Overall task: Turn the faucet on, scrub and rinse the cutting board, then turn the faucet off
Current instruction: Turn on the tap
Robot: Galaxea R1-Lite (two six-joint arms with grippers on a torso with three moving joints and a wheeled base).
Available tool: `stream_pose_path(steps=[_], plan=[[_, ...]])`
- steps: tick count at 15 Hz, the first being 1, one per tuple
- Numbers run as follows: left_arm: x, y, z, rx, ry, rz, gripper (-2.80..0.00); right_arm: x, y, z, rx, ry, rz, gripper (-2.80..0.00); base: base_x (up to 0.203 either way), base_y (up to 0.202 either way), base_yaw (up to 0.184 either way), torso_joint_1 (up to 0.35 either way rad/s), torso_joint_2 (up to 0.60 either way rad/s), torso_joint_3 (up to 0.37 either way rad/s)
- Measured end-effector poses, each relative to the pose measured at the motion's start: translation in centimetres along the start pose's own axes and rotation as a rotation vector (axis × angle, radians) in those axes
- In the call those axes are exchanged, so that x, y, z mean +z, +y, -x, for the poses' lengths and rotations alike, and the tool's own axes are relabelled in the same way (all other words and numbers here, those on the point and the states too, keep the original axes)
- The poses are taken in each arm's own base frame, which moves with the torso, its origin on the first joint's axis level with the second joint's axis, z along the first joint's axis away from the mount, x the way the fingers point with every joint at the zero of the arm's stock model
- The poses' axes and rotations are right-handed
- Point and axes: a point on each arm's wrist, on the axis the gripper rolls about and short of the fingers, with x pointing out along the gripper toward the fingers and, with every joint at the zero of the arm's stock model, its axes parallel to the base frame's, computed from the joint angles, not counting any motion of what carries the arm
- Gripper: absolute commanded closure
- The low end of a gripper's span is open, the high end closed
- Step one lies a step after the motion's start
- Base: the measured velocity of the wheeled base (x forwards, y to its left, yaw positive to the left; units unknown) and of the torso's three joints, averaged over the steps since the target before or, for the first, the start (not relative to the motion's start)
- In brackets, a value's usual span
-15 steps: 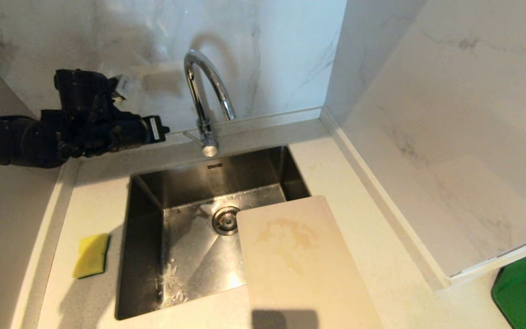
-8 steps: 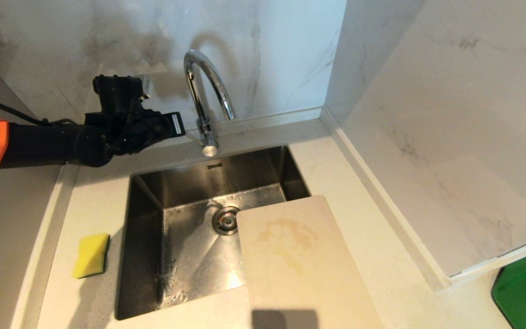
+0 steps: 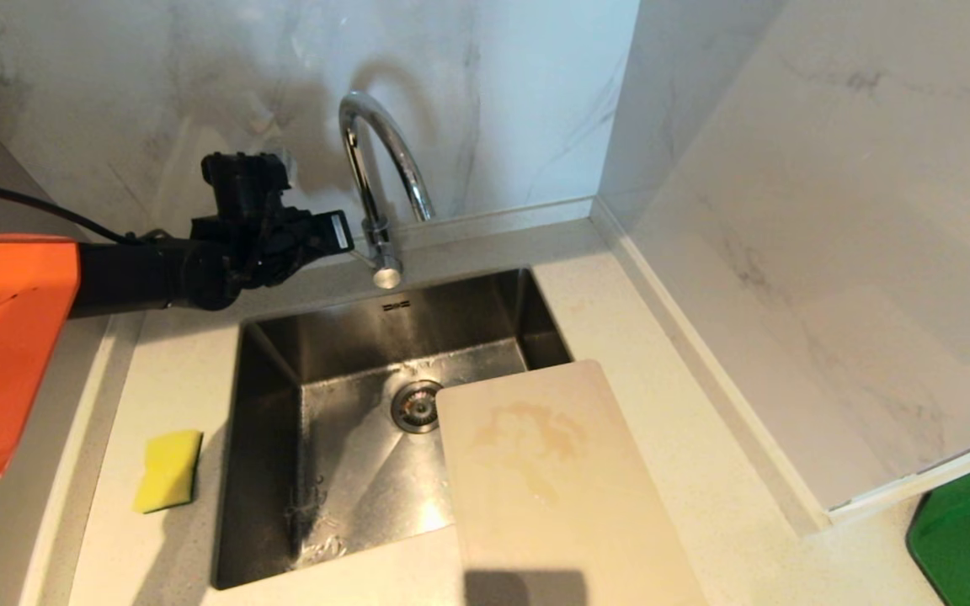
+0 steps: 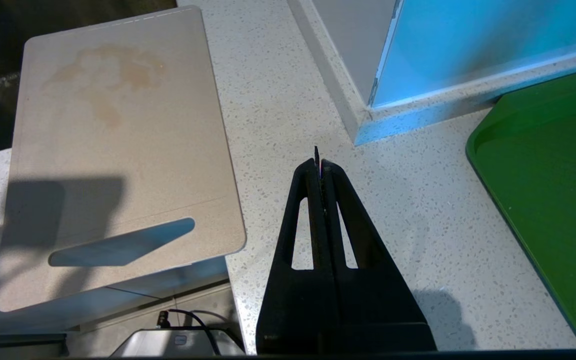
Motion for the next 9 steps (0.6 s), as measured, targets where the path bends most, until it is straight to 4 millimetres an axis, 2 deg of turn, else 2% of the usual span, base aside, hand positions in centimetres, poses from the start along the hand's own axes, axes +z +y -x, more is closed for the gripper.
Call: stream_pose_path(steps=[9], plan=[[-1.14, 0.31, -0.66, 0.008, 0.028, 0.034, 0.0, 0.0, 0.0, 0.0, 0.0, 0.0, 0.0, 0.0, 0.0, 0.0, 0.0, 0.0, 0.0, 0.0]])
